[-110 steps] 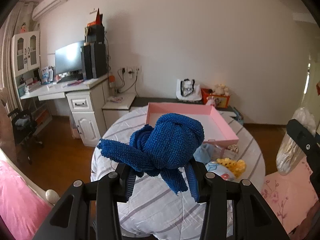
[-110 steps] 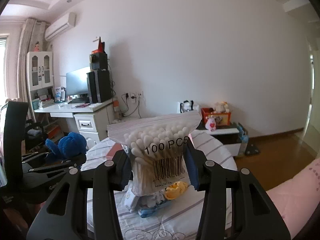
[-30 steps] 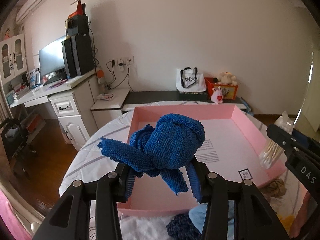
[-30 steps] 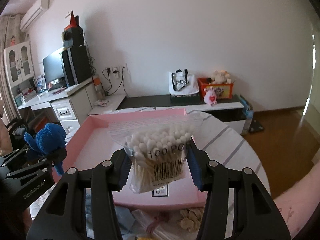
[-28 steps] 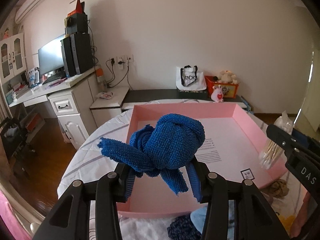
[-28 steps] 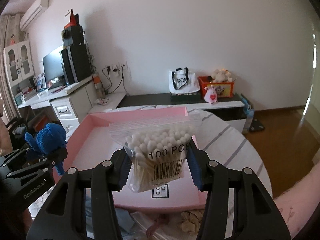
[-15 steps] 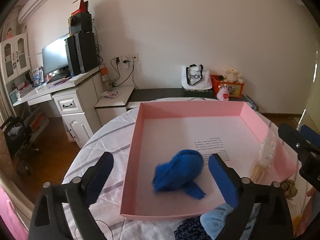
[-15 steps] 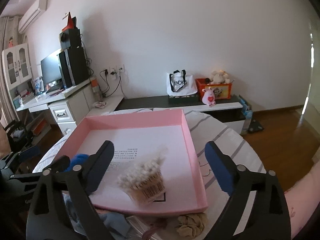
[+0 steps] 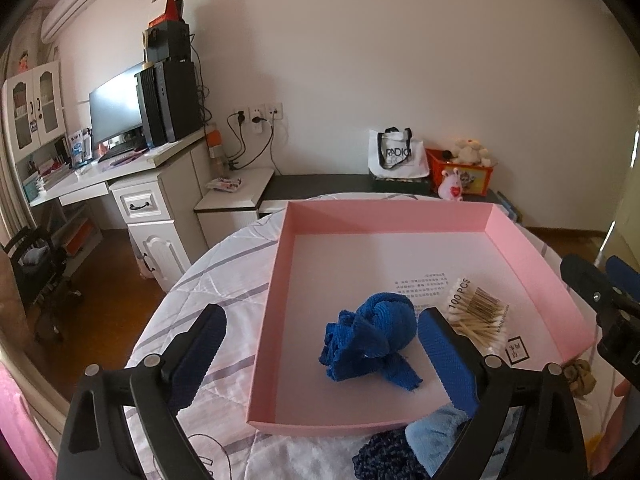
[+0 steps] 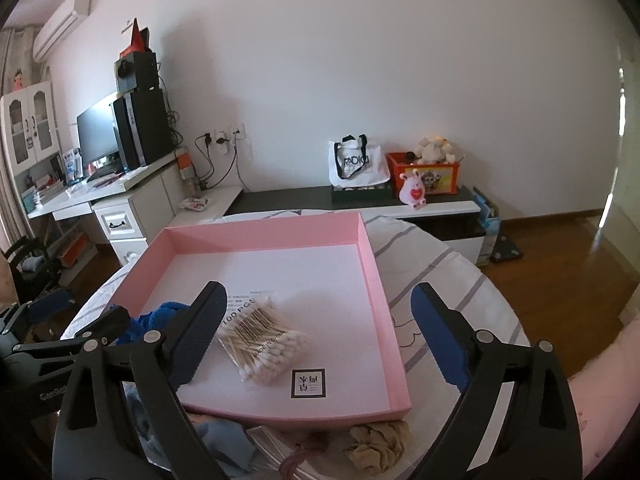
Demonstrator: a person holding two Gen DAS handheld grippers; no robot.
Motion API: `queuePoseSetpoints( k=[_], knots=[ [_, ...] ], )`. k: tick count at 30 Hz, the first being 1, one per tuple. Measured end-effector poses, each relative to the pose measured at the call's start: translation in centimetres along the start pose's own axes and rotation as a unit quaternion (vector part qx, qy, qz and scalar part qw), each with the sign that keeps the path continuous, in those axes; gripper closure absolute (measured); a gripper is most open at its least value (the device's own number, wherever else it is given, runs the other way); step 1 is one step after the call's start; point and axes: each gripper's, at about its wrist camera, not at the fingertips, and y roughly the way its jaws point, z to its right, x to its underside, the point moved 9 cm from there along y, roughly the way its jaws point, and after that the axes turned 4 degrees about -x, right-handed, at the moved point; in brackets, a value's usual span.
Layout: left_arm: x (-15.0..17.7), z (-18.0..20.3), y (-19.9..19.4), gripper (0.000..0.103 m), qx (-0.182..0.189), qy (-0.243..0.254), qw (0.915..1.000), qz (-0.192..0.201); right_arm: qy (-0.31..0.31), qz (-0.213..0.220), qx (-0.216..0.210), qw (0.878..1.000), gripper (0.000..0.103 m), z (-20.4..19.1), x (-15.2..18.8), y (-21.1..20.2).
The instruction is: Organize soft objects
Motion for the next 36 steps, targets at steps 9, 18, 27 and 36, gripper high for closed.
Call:
queuePoseSetpoints(
  k=[9,18,27,36],
  knots=[
    [0.3,-0.5,-3.1,0.007,-0.006,-0.003,1.0000,0.006,-0.008,0.024,0.002,1.000,0.009,-0.6,-0.9,-2.9],
    [1.1,-0.9,-7.9,0.003,-0.012,0.000,0.9998,0.016,-0.020,0.047,-0.001,0.999,0.007,-1.5,-1.7,-7.5],
    [2.4,-1.6,-15.2,0.003,-0.018,-0.008,0.9990,0.041,-0.023,0.081,-0.004,0.996,0.005,-2.3,-1.8,-14.1],
    [4.2,-2.2,-25.4,0.000,-0.015,-0.010,0.9951,0.098,-0.032,0.121,0.003,0.992,0.000,-3.1,-1.6,-22.0]
  ],
)
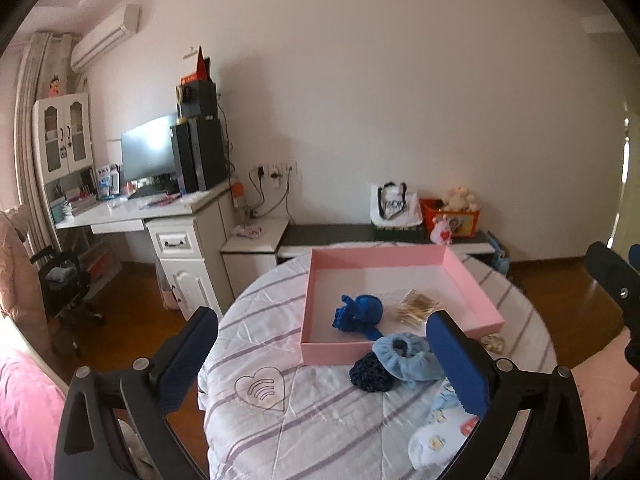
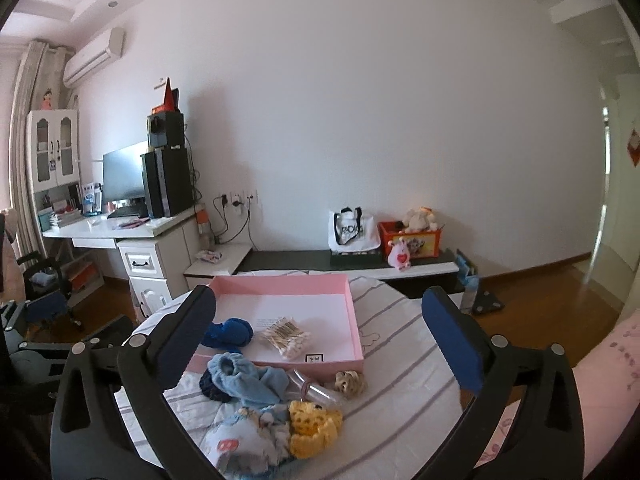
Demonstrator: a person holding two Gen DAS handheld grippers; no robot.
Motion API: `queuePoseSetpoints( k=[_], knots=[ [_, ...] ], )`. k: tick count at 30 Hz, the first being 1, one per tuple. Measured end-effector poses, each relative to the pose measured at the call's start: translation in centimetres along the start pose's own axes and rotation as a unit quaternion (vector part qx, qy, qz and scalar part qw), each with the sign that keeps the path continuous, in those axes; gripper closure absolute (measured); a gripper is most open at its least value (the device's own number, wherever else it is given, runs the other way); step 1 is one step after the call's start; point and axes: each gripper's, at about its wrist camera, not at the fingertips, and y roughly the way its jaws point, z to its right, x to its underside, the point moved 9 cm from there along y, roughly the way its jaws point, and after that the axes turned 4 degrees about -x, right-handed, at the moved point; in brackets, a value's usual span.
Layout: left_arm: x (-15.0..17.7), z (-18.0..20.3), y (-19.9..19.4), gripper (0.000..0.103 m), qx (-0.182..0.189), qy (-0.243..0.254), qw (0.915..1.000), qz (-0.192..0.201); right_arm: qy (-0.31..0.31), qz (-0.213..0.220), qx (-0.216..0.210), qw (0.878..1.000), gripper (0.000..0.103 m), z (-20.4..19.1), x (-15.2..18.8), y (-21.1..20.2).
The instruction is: Organize soft objects
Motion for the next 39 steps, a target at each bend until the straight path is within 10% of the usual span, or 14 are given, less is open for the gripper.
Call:
queuePoseSetpoints(
  k=[18,39],
  knots=[
    [0.9,-2.5,-14.5,0.000,0.005,-0.020,0.9947,0.101,-0.015,0.062,0.014,0.998,0.000,-1.5,-2.8,-9.9],
    [0.9,-2.4,-14.6,0.000,0.012,-0.030,0.9944,0.101,-0.033,0.056,0.031,0.997,0.000,-2.4,-2.6,-10.1]
  ],
)
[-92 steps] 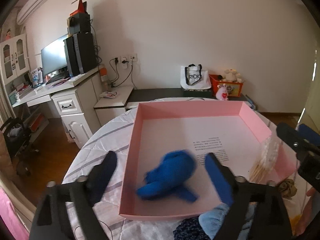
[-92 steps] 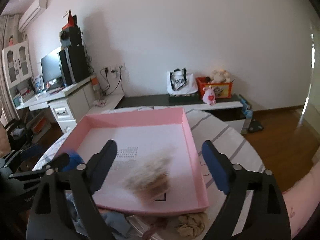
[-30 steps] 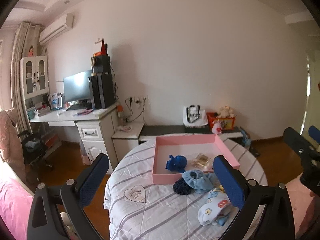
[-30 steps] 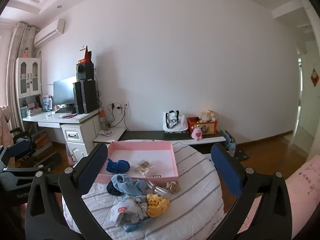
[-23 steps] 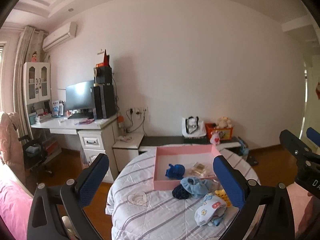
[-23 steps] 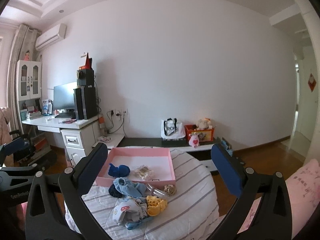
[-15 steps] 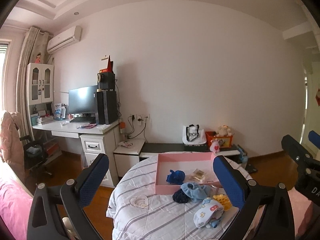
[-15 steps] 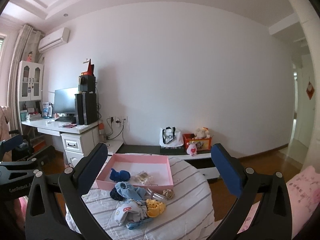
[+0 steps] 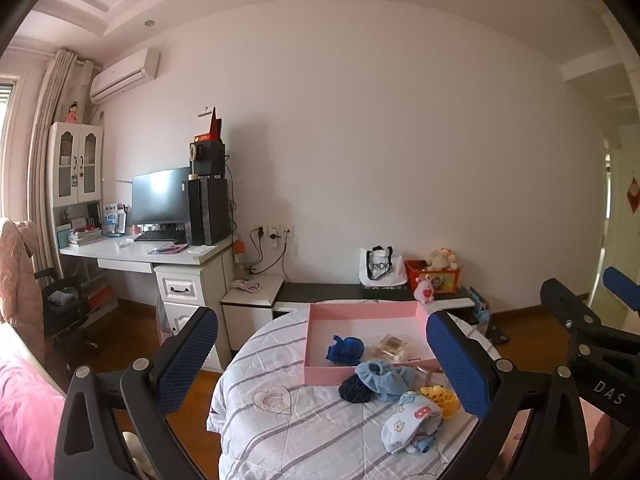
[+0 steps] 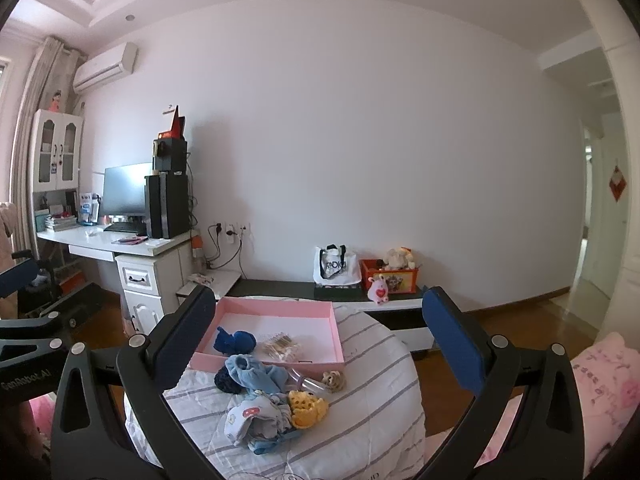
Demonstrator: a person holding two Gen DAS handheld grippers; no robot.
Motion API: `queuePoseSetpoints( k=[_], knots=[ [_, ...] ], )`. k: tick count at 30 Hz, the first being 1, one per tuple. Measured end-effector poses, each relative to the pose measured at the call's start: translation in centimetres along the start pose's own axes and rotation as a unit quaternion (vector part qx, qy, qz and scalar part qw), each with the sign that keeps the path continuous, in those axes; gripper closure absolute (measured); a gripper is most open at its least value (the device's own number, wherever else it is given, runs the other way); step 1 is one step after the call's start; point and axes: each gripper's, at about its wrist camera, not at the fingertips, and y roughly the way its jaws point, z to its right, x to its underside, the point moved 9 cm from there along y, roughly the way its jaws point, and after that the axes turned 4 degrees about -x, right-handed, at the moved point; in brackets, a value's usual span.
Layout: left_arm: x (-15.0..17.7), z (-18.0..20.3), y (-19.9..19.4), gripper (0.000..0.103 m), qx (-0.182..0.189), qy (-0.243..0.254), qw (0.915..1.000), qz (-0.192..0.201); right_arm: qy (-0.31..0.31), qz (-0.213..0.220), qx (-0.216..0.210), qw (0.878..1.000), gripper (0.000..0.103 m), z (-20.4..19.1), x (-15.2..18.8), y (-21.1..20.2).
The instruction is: Organize soft objects
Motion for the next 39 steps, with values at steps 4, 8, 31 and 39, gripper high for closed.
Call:
queuePoseSetpoints(
  k=[4,8,31,39],
  knots=[
    [-0.1,0.1,0.3,0.000,0.000,0.000,1.0000,-0.002,0.002,0.001,0.001,1.000,0.000,0.1,0.0,0.0],
    [-0.2,0.0,0.5,0.000,-0.001,0.001,1.0000,-0.005,0.002,0.000,0.001,1.000,0.000,0.2,0.1,0.0],
    [1.8,0.5,4.6,0.000,-0.004,0.015,0.9979,-0.064,0.012,-0.066,0.007,0.998,0.000,0.9,3.8,4.3],
    [4.5,1.2,9.7,0.000,0.006,0.025,0.9900,-0.138,0.030,-0.155,0.013,0.987,0.000,1.9,9.2,9.5]
  ],
)
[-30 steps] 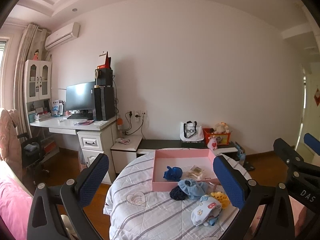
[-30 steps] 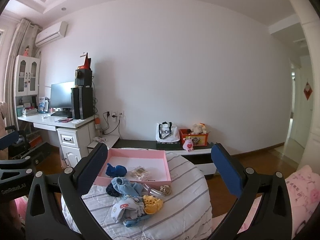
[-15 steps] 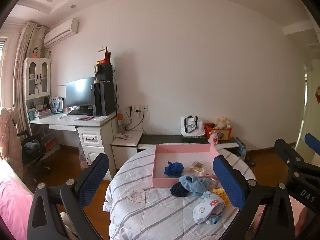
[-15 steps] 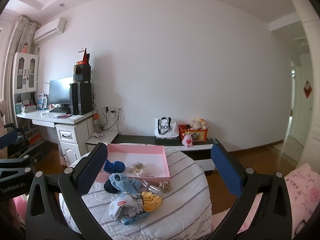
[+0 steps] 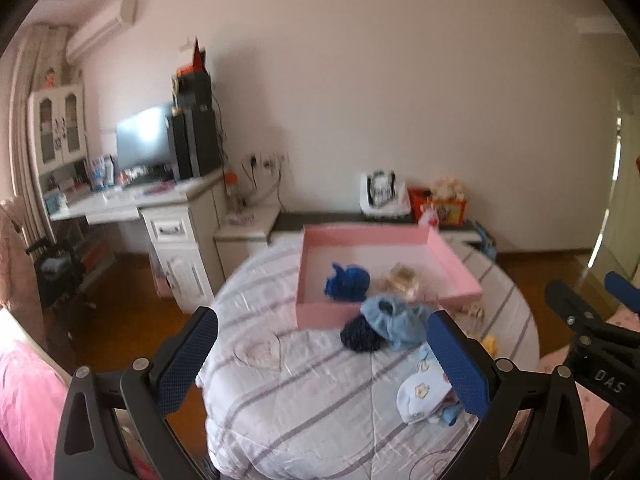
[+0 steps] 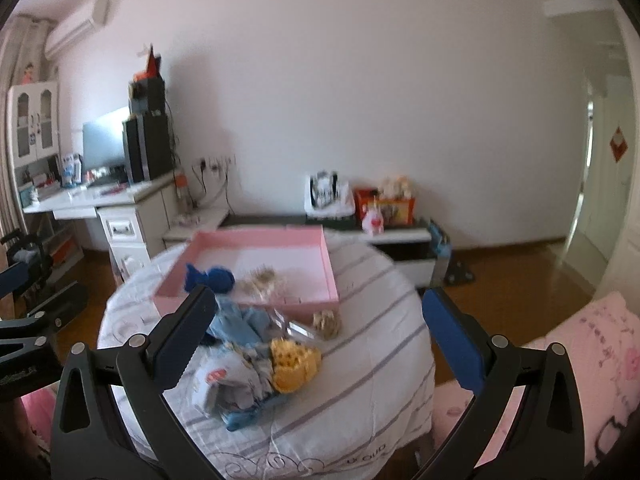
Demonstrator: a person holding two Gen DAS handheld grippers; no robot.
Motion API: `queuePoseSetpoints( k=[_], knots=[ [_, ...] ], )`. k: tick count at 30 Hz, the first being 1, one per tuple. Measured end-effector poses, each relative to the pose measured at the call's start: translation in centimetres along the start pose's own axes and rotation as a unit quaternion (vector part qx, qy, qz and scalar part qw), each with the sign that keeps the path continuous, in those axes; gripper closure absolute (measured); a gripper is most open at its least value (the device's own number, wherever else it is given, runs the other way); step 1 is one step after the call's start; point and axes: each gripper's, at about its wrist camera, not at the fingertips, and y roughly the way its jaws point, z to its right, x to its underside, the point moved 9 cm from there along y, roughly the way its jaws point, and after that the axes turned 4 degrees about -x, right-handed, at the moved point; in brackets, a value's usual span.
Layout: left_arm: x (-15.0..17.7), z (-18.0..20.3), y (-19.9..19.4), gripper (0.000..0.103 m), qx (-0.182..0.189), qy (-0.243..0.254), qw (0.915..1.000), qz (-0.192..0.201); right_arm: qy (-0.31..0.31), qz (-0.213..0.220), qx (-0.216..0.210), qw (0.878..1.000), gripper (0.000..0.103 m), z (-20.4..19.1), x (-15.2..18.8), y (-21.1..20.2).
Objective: Organize soft objects
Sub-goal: 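Grasp the yellow crocheted toy with the right tool while the left tool grasps the navy knit item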
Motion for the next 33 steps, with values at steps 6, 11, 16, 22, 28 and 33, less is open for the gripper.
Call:
queuePoseSetpoints(
  k=[6,11,16,22,28,33],
  knots=[
    [0.6,-0.1,5.2,0.000,-0.006,-0.008,0.9979,-0.065,0.003,-0.073,0.007,0.997,0.000,0.4,3.2,5.5],
    [1.4,-0.3,8.9,0.000,-0.011,-0.010,0.9944,-0.105,0.009,-0.123,0.011,0.992,0.000,0.5,5.7,9.2],
    [2.6,-0.8,12.3,0.000,-0.015,-0.013,0.9907,-0.135,0.029,-0.163,0.002,0.986,0.000,1.0,7.6,12.4],
    [3.9,-1.2,15.0,0.000,-0.015,-0.016,0.9868,-0.160,0.084,-0.191,-0.032,0.977,0.000,1.8,8.9,14.9],
    [4.9,-1.2,16.4,0.000,-0.012,-0.017,0.9849,-0.172,0.120,-0.210,-0.075,0.967,0.013,1.5,10.1,16.2],
    [5.4,-0.8,16.8,0.000,-0.006,-0.011,0.9840,-0.178,0.132,-0.220,-0.113,0.960,0.054,0.4,10.3,16.6]
  ],
)
